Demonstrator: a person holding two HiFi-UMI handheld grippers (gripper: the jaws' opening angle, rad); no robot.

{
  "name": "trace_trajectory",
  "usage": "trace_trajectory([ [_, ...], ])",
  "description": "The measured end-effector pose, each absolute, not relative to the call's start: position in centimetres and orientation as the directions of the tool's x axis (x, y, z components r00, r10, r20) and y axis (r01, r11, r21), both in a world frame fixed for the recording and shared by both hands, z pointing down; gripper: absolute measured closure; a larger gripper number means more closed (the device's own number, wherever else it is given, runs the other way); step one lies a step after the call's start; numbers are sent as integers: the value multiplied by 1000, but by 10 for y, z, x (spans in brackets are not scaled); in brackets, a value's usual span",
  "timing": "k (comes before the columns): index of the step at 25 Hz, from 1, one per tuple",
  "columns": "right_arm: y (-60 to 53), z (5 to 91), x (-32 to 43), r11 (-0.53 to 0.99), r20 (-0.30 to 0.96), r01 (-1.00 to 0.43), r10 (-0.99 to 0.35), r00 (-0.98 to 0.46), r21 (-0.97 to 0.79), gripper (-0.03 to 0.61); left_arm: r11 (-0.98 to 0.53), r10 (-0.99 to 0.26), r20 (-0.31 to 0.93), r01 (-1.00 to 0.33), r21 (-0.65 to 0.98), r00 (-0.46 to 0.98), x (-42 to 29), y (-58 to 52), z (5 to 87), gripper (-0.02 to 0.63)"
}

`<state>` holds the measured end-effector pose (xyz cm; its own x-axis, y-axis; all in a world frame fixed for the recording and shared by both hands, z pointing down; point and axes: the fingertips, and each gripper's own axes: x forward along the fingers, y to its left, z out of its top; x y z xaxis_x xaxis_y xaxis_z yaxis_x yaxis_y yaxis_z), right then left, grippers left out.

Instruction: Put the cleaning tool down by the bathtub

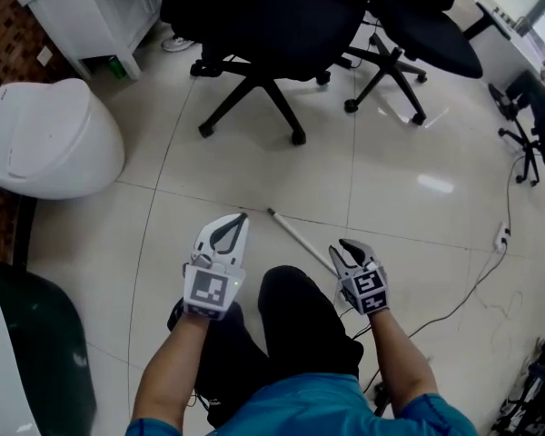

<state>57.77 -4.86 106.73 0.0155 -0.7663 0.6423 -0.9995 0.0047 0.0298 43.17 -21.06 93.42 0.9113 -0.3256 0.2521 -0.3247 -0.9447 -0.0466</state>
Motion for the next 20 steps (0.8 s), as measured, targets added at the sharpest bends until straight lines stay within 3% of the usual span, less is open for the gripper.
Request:
trace_trajectory([
  [8,-29,1228,587,152,778,-988,-624,-73,29,449,-948,-306,223,-317,11,926,431,-192,939,612],
  [20,-22,1348,595,106,884,-994,-461,-85,-41,448,-954,-286,274,-298,2,918,431,-165,941,612],
])
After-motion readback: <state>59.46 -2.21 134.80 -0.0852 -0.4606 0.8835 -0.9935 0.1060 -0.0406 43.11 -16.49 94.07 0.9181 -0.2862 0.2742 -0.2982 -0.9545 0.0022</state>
